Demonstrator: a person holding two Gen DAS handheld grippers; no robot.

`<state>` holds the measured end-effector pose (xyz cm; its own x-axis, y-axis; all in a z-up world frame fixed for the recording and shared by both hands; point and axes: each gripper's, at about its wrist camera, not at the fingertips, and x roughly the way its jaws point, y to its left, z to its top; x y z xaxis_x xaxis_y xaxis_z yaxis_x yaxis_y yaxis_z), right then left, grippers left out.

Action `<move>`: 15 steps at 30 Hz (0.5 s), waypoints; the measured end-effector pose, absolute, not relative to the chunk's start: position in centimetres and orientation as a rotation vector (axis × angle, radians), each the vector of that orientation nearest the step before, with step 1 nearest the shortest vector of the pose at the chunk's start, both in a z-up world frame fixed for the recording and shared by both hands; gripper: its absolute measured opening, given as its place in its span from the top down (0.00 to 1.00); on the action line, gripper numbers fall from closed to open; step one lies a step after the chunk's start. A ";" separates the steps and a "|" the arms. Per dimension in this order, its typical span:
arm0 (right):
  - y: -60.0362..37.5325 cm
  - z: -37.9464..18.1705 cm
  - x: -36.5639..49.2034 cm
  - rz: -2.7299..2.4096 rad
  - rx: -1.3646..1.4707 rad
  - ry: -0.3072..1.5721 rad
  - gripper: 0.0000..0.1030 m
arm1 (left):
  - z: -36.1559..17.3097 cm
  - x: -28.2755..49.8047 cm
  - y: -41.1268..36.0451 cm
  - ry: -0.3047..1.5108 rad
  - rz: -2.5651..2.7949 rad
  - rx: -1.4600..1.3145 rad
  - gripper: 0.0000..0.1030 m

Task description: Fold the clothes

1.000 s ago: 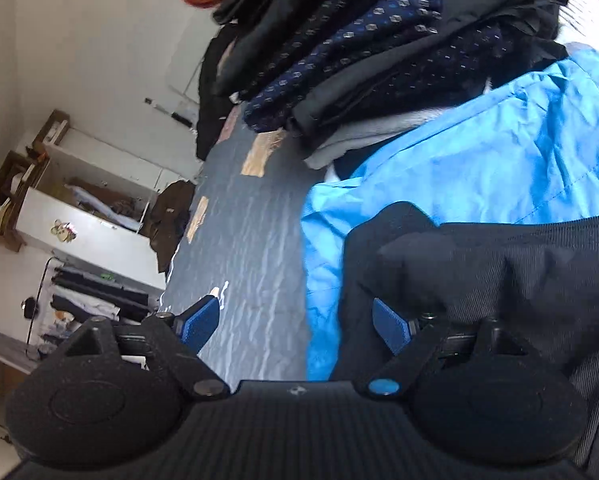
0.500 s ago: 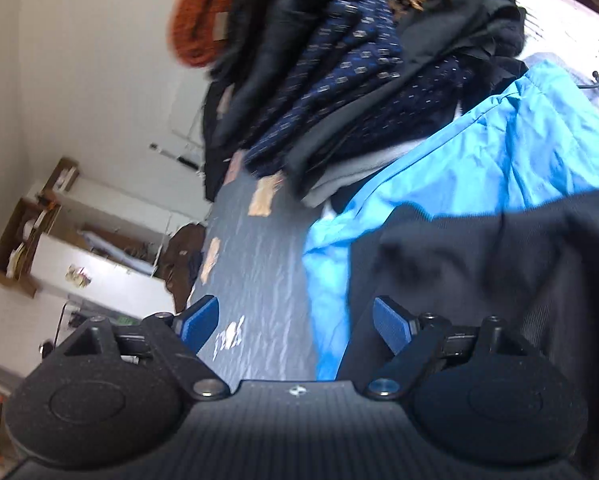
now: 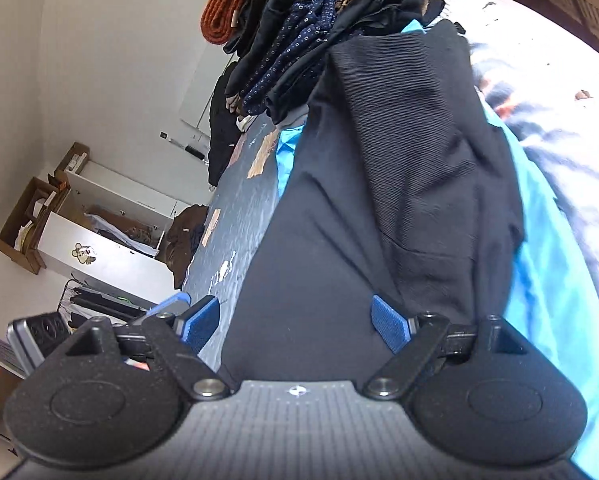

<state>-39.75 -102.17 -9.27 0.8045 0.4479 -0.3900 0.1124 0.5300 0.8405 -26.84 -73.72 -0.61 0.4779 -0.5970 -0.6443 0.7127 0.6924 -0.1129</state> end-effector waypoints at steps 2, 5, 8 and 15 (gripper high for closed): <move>-102.4 -8.5 -40.4 0.205 1.010 0.609 0.20 | -0.5 -26.9 -73.6 0.709 -0.813 0.175 0.00; -103.2 -6.4 -41.1 0.197 1.062 0.538 0.18 | -0.5 -27.0 -73.5 0.720 -0.862 0.131 0.00; -103.2 -3.2 -39.9 0.246 1.034 0.455 0.17 | -0.8 -27.0 -73.5 0.743 -0.967 0.034 0.00; -106.2 -2.8 -30.6 0.243 1.133 0.424 0.15 | -5.7 -24.7 -74.7 1.046 -1.204 -0.283 0.00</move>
<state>-30.59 -106.18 -2.75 0.8951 0.3969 -0.2033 0.0253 0.4100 0.9117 -24.70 -74.71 -5.73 -0.0172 -0.8609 -0.5085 0.6239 0.3882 -0.6783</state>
